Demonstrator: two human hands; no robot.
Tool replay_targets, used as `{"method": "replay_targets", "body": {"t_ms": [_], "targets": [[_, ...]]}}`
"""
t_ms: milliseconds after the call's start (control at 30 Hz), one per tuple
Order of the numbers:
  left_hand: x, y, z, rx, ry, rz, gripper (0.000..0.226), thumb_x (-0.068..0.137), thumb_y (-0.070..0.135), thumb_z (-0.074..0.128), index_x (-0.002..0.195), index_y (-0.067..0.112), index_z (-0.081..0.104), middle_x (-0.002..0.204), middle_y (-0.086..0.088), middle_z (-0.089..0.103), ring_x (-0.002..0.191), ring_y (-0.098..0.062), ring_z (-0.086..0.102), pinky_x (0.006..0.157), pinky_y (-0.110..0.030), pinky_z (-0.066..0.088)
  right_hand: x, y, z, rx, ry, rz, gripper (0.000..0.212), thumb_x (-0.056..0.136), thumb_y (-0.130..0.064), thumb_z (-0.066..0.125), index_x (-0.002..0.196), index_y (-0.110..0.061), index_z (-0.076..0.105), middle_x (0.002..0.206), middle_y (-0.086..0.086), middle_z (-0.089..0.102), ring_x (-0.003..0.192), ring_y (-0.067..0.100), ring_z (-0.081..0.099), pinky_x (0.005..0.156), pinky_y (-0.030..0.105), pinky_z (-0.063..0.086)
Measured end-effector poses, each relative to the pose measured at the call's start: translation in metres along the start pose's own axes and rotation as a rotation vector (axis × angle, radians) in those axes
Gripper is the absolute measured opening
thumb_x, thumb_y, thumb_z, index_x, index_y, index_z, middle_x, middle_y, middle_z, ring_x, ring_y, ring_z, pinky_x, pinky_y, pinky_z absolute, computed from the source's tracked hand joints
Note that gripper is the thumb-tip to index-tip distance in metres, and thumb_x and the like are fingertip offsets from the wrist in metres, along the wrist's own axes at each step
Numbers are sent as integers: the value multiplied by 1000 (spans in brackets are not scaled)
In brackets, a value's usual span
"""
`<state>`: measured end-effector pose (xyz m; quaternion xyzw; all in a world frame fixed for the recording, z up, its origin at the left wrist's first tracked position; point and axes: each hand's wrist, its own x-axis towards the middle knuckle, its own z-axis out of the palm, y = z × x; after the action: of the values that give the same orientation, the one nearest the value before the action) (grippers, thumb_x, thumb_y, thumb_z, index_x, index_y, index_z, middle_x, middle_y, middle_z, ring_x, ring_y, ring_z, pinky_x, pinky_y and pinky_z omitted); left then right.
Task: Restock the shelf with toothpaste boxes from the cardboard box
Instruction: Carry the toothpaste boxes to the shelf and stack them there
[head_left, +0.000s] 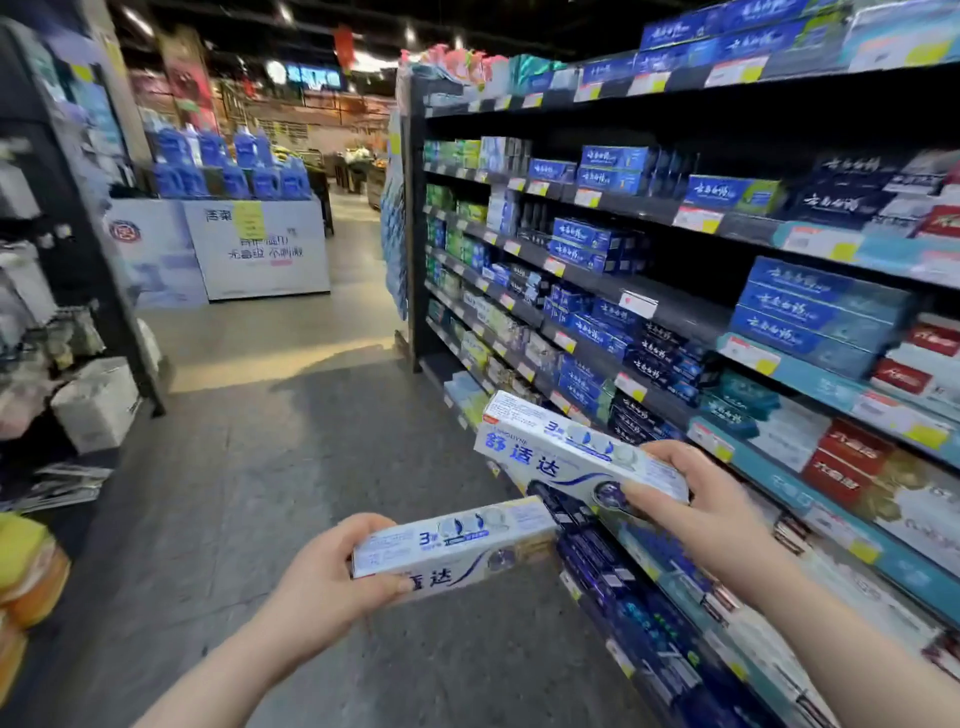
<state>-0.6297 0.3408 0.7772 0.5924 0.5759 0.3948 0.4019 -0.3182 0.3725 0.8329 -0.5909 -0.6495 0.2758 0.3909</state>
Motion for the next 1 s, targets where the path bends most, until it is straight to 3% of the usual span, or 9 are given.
{"method": "replay_targets", "body": {"t_ms": [167,300,400,500,633,700,800,867,1000], "targets": [[82,-22,-49,6,50,-18,38,50,33,73,87,29,65,75,15,69,61,3,56,61,-18,45,98,-15,52,-11,-27,-64,25,80,-29,67,103,-30,58,109,-8,63,93,19,61,80,41,52],[153,-37,-89,9,73,-31,47,43,41,72,86,25,65,71,9,68,59,0,55,56,-13,42,183,-25,92,49,-90,-86,23,82,-22,66,102,-28,58,101,-11,65,83,2,62,66,16,49],[213,-38,-124,19,48,-7,51,43,36,74,90,17,65,68,2,68,57,0,54,55,-12,42,254,-38,120,70,-110,-94,22,82,-19,66,99,-31,57,99,-12,64,76,-9,58,58,5,44],[271,-41,-153,-4,73,-9,49,44,32,75,90,16,65,68,4,68,57,1,55,54,-10,42,320,-58,144,81,-121,-118,21,84,-21,64,94,-35,54,99,-16,61,77,-6,59,57,8,45],[334,-58,-184,-44,98,-18,47,47,30,76,91,18,65,69,6,68,59,0,55,55,-11,42,389,-74,180,62,-123,-129,24,83,-24,64,104,-30,55,105,-15,60,86,-2,59,62,11,46],[368,-68,-201,-47,94,-26,40,50,26,75,88,20,66,68,7,68,57,1,54,54,-11,41,419,-80,199,56,-137,-143,21,84,-21,64,99,-32,55,102,-15,61,77,-7,60,58,6,45],[427,-87,-230,-18,66,-7,42,45,39,73,85,31,65,76,-1,70,63,-3,57,61,-17,43,467,-87,230,57,-122,-142,20,85,-15,62,96,-29,55,99,-13,62,66,-13,58,52,4,42],[470,-100,-253,24,24,33,44,44,41,72,86,35,63,86,-3,71,68,-3,60,65,-17,45,497,-90,250,50,-74,-121,19,84,-15,63,96,-28,56,100,-10,62,70,-8,60,57,7,46],[559,-105,-307,127,-84,106,35,60,25,79,88,36,61,95,3,69,77,-6,63,67,-9,43,556,-103,287,63,49,-45,22,82,-22,66,98,-34,56,107,-11,62,94,16,64,82,35,53]]}}
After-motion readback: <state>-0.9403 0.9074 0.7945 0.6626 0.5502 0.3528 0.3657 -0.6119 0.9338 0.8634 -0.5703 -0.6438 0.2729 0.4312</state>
